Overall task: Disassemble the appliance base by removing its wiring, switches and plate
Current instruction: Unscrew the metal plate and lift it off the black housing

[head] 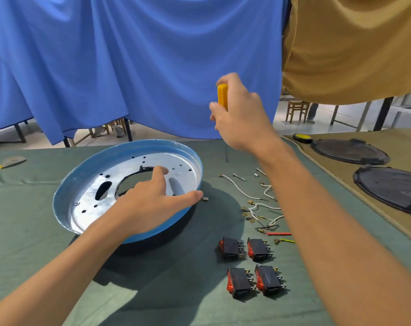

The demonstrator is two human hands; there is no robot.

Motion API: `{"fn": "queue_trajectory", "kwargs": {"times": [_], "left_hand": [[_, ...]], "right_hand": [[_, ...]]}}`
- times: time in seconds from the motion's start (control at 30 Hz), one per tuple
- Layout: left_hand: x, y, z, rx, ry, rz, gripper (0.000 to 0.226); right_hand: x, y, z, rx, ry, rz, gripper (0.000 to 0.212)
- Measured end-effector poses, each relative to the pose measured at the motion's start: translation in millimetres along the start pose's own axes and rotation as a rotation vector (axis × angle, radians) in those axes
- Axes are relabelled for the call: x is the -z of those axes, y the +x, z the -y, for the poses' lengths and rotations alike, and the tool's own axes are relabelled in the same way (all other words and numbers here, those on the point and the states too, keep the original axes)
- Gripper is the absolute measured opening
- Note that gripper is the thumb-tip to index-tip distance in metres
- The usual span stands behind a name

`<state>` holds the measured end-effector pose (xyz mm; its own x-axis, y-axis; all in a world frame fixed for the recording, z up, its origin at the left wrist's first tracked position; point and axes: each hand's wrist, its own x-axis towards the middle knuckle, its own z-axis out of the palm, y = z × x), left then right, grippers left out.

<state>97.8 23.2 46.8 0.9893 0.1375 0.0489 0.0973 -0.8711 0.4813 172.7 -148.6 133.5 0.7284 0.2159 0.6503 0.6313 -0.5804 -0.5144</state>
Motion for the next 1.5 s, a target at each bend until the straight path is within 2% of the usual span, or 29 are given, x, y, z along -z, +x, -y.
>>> {"fn": "queue_trajectory", "kwargs": {"times": [0.1,0.23,0.33,0.43,0.53,0.63,0.77,0.9,1.0,1.17,1.27,1.33,1.43,1.5], "left_hand": [[-0.3,4.2,0.8,0.017,0.001,0.011,0.115],[0.6,9.5,-0.4,0.026,0.004,0.048,0.118],[-0.1,14.3,-0.7,0.037,0.014,0.099,0.109],[-0.7,17.4,-0.8,0.034,0.022,0.112,0.102],[-0.6,18.2,-0.3,0.038,0.013,0.123,0.102],[-1.0,19.0,-0.8,0.036,0.011,0.134,0.103],[-1.0,19.1,-1.1,0.037,0.017,0.145,0.105],[-0.4,18.2,0.3,0.037,0.030,0.154,0.106],[-0.4,18.0,0.3,0.040,0.035,0.156,0.106],[-0.2,17.3,-1.2,0.040,0.031,0.154,0.102],[0.6,15.8,-0.7,0.039,0.028,0.160,0.105],[1.5,14.8,-0.7,0.041,0.027,0.166,0.110],[2.2,13.9,-0.7,0.045,0.029,0.165,0.115],[1.6,14.2,-0.9,0.042,0.039,0.162,0.115]], "right_hand": [[-11.6,-4.6,-15.1,-0.109,-0.115,0.237,0.022],[-31.6,-14.5,-27.5,-0.172,-0.279,0.493,0.029],[-46.2,-21.1,-35.2,-0.192,-0.391,0.642,0.008],[-60.1,-27.8,-41.7,-0.182,-0.418,0.729,0.025],[-67.5,-31.4,-47.1,-0.167,-0.398,0.723,0.036],[-72.3,-31.8,-51.7,-0.174,-0.372,0.719,0.036],[-77.6,-32.3,-58.3,-0.169,-0.382,0.698,0.030],[-69.8,-24.9,-66.5,-0.187,-0.422,0.699,0.014],[-69.9,-24.3,-69.6,-0.194,-0.423,0.769,0.018],[-77.4,-25.6,-71.0,-0.191,-0.473,0.753,0.022],[-72.5,-23.7,-73.8,-0.200,-0.481,0.765,0.015],[-61.8,-18.5,-75.9,-0.223,-0.469,0.689,0.010],[-36.2,-5.2,-83.9,-0.316,-0.528,0.470,0.016],[-21.2,-1.2,-92.8,-0.396,-0.571,0.373,0.012]]}}
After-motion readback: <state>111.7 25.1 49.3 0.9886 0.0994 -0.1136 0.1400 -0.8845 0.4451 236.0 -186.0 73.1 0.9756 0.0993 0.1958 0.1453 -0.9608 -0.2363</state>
